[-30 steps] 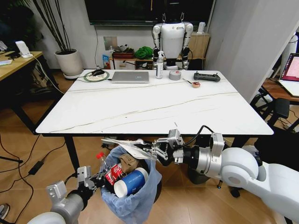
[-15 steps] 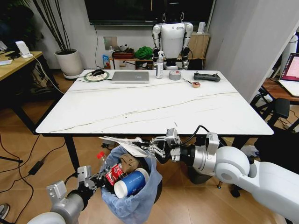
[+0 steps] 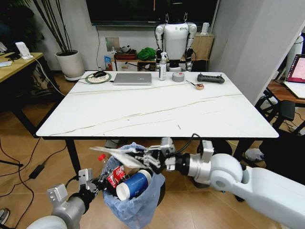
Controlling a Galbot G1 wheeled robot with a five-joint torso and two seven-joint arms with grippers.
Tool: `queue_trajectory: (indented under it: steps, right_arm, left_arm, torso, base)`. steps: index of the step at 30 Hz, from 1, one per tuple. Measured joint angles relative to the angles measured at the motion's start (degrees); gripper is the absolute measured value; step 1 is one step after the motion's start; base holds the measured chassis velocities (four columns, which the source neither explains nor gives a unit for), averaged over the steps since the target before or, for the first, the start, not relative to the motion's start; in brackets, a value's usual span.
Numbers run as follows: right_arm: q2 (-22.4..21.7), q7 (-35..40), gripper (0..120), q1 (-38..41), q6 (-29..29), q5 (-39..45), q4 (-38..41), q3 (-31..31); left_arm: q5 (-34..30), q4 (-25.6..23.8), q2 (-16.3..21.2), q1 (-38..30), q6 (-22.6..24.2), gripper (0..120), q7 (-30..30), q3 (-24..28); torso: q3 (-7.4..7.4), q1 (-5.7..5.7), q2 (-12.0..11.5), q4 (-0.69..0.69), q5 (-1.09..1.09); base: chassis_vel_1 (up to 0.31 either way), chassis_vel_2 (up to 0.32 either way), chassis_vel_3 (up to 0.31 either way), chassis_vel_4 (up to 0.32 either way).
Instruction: Pick up the trash bin and place the trash from the table into it.
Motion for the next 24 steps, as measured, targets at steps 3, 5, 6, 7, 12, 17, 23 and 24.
queue_trajectory:
  steps: [3,5,6,7,12,17,23,24]
  right_arm:
    - [1.0,0.2,0,1.6,0.0,0.3,-0.8,-1.2]
    - [1.3,-0.1,0,2.1,0.0,0.3,-1.5,-1.3]
    - [1.3,-0.2,0,2.1,0.1,0.2,-1.7,-1.3]
    - [1.3,-0.2,0,2.1,0.1,0.2,-1.7,-1.3]
    - [1.2,-2.0,0,1.7,0.9,-0.7,-4.4,-0.5]
    - [1.0,-2.3,0,1.0,1.1,-1.0,-4.6,0.4]
    - [0.9,-2.4,0,-0.1,1.2,-1.5,-4.6,1.0]
    - [1.1,-2.4,0,-0.4,1.3,-1.8,-4.7,1.0]
  left_arm:
    - [0.1,-0.1,-0.2,0.2,0.0,0,0.0,-0.1]
    - [0.1,-0.1,-0.3,0.3,0.0,0,0.0,-0.1]
    - [0.1,-0.1,-0.2,0.3,0.0,0,0.0,-0.1]
    - [0.1,-0.1,-0.2,0.3,0.0,0,0.0,-0.1]
    - [0.0,-0.1,0.0,0.8,0.0,0,0.0,-0.4]
    - [0.0,-0.2,0.1,1.1,0.0,0,0.0,-0.4]
    - [-0.5,-0.5,0.4,1.3,0.0,0,-0.2,-0.9]
    - [-0.6,-0.7,0.5,1.4,0.0,0,-0.3,-1.0]
  torso:
    - [0.00,0.00,0.0,0.00,-0.01]
    - [0.00,0.00,0.0,-0.01,-0.01]
    - [0.00,0.00,0.0,-0.01,-0.01]
    - [0.00,0.00,0.0,-0.01,-0.01]
    - [0.00,0.00,0.0,-0.01,0.00]
    - [0.00,0.00,0.0,-0.01,0.00]
    - [0.00,0.00,0.0,-0.02,0.00]
    - [0.00,0.00,0.0,-0.02,0.00]
  base:
    - [0.000,0.000,0.000,0.000]
    - [0.000,0.000,0.000,0.000]
    - [0.000,0.000,0.000,0.000]
    - [0.000,0.000,0.000,0.000]
    - [0.000,0.000,0.000,0.000]
    - [0.000,0.000,0.000,0.000]
    - [0.000,0.000,0.000,0.000]
    - [0.000,0.000,0.000,0.000]
